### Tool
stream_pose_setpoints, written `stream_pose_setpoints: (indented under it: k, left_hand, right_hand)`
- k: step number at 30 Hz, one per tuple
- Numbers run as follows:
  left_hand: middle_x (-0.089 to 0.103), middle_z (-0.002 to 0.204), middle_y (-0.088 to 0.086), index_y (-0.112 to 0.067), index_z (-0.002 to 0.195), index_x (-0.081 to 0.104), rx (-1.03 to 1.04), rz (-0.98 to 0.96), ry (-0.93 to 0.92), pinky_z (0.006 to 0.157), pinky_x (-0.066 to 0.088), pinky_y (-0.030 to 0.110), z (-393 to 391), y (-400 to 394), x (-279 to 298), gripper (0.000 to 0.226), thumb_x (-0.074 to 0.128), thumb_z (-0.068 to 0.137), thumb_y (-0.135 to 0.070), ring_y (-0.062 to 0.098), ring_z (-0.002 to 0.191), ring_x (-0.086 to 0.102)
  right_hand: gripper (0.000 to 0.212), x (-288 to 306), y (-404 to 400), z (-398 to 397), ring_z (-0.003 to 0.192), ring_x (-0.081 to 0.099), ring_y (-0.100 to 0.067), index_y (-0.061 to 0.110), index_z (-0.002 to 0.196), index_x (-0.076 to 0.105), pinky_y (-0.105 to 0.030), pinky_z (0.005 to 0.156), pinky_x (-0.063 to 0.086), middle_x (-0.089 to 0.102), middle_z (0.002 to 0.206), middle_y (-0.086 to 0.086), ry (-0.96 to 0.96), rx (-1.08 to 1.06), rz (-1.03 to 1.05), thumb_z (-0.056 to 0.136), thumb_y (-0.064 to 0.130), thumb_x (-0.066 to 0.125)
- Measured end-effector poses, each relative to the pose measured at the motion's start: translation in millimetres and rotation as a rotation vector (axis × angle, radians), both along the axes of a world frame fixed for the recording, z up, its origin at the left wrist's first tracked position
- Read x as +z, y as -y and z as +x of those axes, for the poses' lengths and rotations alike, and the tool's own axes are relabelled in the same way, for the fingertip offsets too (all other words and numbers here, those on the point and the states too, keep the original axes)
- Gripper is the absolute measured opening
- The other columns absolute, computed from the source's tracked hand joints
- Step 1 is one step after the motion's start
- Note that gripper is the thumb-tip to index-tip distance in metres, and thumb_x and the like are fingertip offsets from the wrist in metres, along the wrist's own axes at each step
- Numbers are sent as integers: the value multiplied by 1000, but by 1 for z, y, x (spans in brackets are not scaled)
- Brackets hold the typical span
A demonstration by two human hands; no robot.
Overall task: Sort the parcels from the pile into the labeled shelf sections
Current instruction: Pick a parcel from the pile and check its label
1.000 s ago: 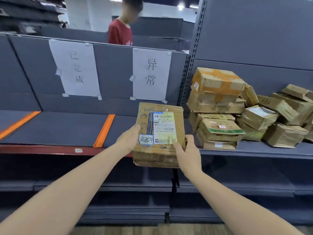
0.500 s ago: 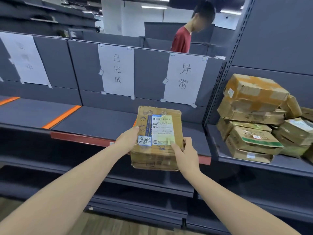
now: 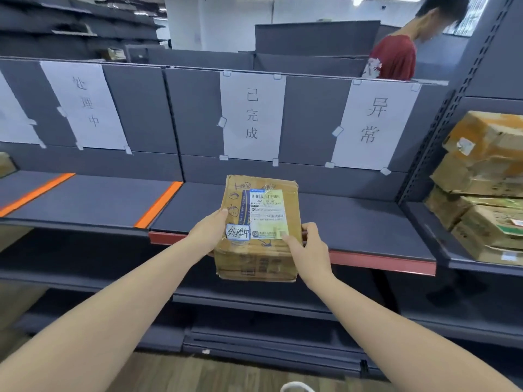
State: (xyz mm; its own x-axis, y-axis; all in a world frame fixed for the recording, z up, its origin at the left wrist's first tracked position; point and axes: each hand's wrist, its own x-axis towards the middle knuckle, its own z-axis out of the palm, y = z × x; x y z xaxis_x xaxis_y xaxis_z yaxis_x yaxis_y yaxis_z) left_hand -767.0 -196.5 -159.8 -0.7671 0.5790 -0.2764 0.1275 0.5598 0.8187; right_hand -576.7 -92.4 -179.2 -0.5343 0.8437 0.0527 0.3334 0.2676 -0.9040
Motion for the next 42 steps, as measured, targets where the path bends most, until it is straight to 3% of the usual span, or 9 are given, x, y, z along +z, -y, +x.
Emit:
stream_pose_setpoints:
  k: [6, 11, 14, 17, 23, 28, 34, 38, 42]
  left_hand:
    - [71, 100, -3, -34, 105, 61, 46, 17, 35, 95, 50, 45, -70, 40, -5, 42, 23, 100, -53, 21, 95, 66]
    - [66, 112, 0, -31, 105, 58, 69, 1, -35, 102, 43, 43, -121, 64, -10, 38, 23, 102, -47, 24, 107, 60]
    - [64, 114, 1, -29, 95, 59, 98, 24, 20, 105, 41, 42, -151, 74, -15, 40, 26, 101, -50, 25, 111, 58]
    - [65, 123, -1, -34, 116, 63, 105, -8, 0, 106, 39, 46, -187, 83, -22, 58, 22, 88, -64, 23, 115, 58]
    - [71, 108, -7, -38, 102, 66, 141, -32, 27, 103, 42, 45, -255, 89, -17, 56, 21, 84, -66, 21, 105, 63]
    - [74, 96, -5, -33, 99, 67, 225, 4, 61, 100, 46, 44, -300, 96, -13, 50, 24, 95, -58, 20, 97, 67]
    - [75, 93, -1, -26, 101, 67, 258, 50, 66, 99, 47, 44, -350, 110, -13, 49, 24, 102, -50, 20, 94, 69]
    - [75, 93, -2, -26, 99, 67, 249, 68, 66, 99, 47, 44, -390, 128, -20, 48, 24, 102, -48, 20, 94, 69]
    - [75, 92, -3, -30, 96, 68, 216, 54, 59, 97, 49, 45, -436, 147, -21, 49, 24, 99, -51, 21, 94, 69]
  right_hand:
    - [15, -6, 35, -74, 89, 63, -13, 28, 102, 48, -41, 76, 56, 64, 97, 11, -10, 11, -27, 94, 36, 57]
    - [9, -12, 46, -131, 90, 61, -17, 25, 94, 50, -39, 74, 49, 65, 97, 5, -27, 15, -78, 95, 34, 52]
    - [15, -17, 46, -169, 92, 60, -16, 23, 104, 54, -37, 78, 48, 65, 102, 3, -41, -1, -113, 94, 35, 53]
    - [26, -21, 43, -209, 94, 63, -13, 25, 113, 59, -35, 79, 51, 66, 105, 7, -45, 37, -135, 94, 40, 53]
    - [23, -18, 30, -285, 93, 63, -13, 28, 109, 58, -38, 79, 52, 67, 102, 6, -5, 134, -83, 93, 44, 52]
    - [14, -4, 27, -339, 84, 60, -10, 28, 101, 58, -25, 59, 41, 68, 90, 7, 6, 203, -46, 95, 39, 52]
    - [17, -4, 39, -398, 86, 59, -13, 28, 100, 61, -31, 67, 44, 67, 89, 7, 16, 225, -36, 94, 42, 53]
    - [14, -5, 58, -436, 82, 58, -9, 28, 91, 63, -26, 67, 43, 65, 86, 11, 2, 213, -22, 93, 39, 55]
    - [14, -10, 81, -478, 90, 57, -12, 33, 98, 63, -32, 71, 41, 63, 92, 16, 8, 169, -36, 93, 42, 54]
